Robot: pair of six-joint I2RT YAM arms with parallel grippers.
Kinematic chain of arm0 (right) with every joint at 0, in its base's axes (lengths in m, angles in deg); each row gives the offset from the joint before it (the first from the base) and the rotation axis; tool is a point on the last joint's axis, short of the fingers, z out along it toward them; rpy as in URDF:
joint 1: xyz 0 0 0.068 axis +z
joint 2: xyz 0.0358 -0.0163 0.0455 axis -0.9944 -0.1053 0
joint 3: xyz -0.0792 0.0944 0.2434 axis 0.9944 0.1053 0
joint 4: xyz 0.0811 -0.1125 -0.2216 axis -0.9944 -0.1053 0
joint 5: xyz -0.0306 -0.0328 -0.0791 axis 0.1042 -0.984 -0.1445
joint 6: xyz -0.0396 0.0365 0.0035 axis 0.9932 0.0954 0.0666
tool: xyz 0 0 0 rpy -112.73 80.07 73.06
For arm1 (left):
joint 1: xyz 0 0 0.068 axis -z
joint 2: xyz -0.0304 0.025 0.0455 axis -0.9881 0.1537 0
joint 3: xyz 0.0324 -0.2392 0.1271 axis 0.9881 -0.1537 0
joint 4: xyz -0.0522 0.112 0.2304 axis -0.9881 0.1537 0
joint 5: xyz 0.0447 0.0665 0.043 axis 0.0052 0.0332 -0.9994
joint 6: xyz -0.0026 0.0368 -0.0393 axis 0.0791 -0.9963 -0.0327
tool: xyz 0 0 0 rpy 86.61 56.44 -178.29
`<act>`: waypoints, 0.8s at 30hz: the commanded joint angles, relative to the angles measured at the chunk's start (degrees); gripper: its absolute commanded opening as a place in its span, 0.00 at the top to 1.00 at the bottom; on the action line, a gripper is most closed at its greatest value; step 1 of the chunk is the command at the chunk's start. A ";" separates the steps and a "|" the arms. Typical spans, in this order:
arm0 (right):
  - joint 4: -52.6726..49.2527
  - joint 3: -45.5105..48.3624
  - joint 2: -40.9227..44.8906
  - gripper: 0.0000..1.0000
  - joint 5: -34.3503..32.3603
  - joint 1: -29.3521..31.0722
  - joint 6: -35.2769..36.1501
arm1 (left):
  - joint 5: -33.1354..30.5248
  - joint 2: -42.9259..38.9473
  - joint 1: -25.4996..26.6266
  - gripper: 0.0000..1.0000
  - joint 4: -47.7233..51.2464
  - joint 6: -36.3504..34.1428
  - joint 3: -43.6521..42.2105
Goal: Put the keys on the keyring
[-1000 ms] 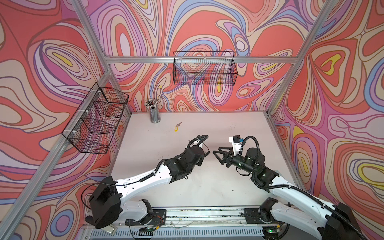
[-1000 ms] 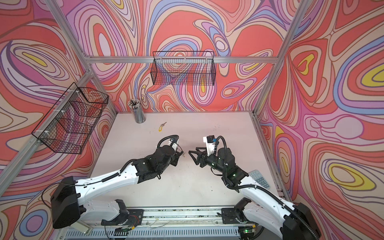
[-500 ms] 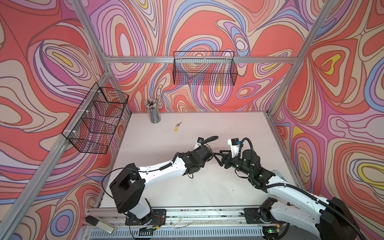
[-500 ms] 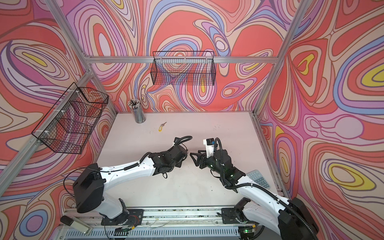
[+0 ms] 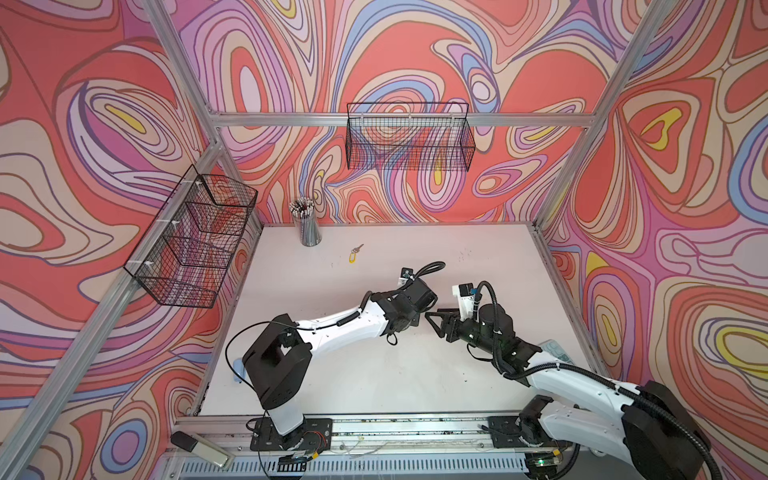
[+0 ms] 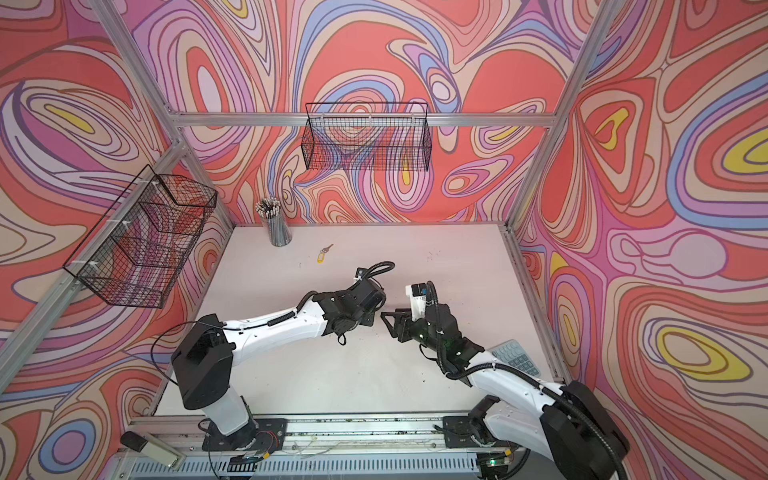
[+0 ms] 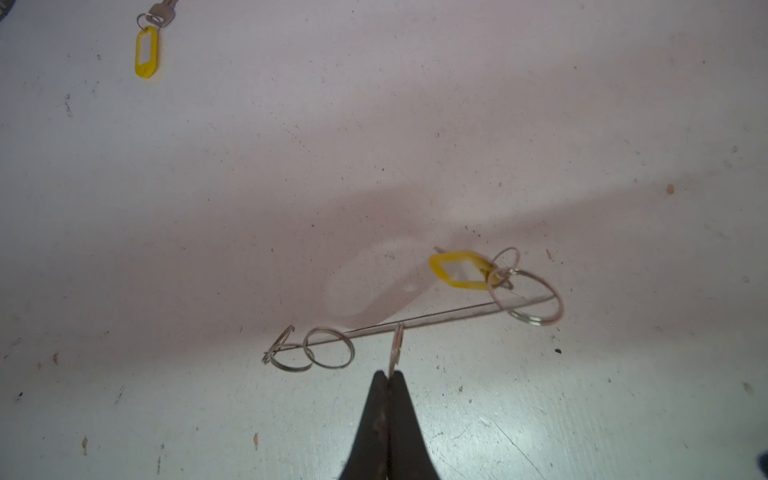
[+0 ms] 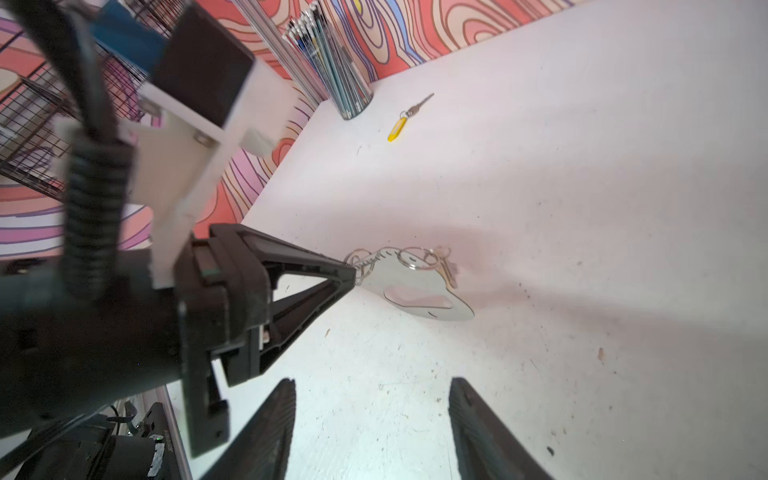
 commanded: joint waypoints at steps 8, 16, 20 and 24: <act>7.70 -2.33 -13.29 0.44 -0.19 0.26 -3.03 | 5.76 1.03 -3.79 1.00 7.24 0.03 6.01; 8.39 -3.87 -16.03 0.45 -0.62 0.29 -3.65 | 13.71 9.23 -11.22 0.98 6.41 -3.10 11.93; 8.73 -3.53 -16.10 0.45 -0.56 0.24 -3.95 | 15.32 13.44 -12.77 0.93 5.94 -4.66 15.80; 8.59 -3.26 -16.11 0.44 -0.54 0.28 -4.15 | 17.60 16.24 -14.31 0.68 6.28 -5.72 19.90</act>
